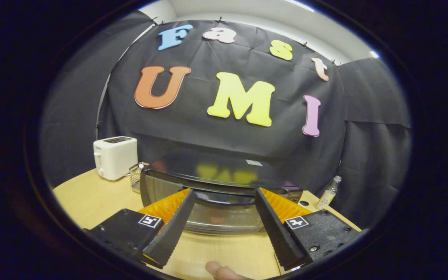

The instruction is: Open the toaster oven, put the food inside, and close the toaster oven door.

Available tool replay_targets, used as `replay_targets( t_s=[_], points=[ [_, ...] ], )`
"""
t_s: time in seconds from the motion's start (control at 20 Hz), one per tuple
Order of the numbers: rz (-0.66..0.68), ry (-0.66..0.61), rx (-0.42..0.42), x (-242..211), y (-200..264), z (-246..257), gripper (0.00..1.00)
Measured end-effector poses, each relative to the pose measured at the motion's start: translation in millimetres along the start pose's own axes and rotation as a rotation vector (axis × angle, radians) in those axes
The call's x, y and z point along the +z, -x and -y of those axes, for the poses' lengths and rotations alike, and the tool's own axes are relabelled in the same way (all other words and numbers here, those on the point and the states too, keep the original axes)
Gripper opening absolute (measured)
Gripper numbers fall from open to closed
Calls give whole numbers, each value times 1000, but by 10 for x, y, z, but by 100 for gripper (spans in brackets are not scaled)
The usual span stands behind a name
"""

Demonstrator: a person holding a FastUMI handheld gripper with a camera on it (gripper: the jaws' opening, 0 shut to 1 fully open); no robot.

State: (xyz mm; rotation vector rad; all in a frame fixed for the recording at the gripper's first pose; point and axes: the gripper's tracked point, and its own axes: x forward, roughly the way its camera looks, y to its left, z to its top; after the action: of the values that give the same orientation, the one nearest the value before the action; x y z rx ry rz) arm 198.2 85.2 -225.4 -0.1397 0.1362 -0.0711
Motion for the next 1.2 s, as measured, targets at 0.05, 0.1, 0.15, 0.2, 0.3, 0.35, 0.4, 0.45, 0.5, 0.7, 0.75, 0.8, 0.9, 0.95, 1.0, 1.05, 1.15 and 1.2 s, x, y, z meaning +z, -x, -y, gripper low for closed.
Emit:
replay_targets(
  t_s=[0.05,0.1,0.15,0.2,0.3,0.35,0.4,0.45,0.5,0.7,0.75,0.8,0.9,0.95,1.0,1.05,1.15,1.2],
  points=[
    [-1,-28,8,37,45,0,100],
    [-1,-49,19,74,106,-6,100],
    [-4,-69,29,123,205,11,100],
    [2,-85,31,171,312,49,100],
    [28,-108,41,312,585,129,100],
    [47,-119,43,387,744,182,100],
    [65,-125,40,464,892,234,100],
    [86,-122,40,556,1061,288,100],
    [106,-118,35,646,1208,361,100],
    [129,-157,65,922,1779,493,100],
    [138,-168,77,999,1907,535,100],
    [146,-175,82,1059,2023,612,100],
    [151,-183,89,1127,2230,741,100],
    [157,-191,102,1150,2352,769,100],
    [167,-198,107,1176,2447,810,100],
    [183,-207,104,1194,2558,891,100],
    [213,-209,92,1223,2741,1019,100],
    [227,-211,89,1224,2835,1057,100]
  ],
)
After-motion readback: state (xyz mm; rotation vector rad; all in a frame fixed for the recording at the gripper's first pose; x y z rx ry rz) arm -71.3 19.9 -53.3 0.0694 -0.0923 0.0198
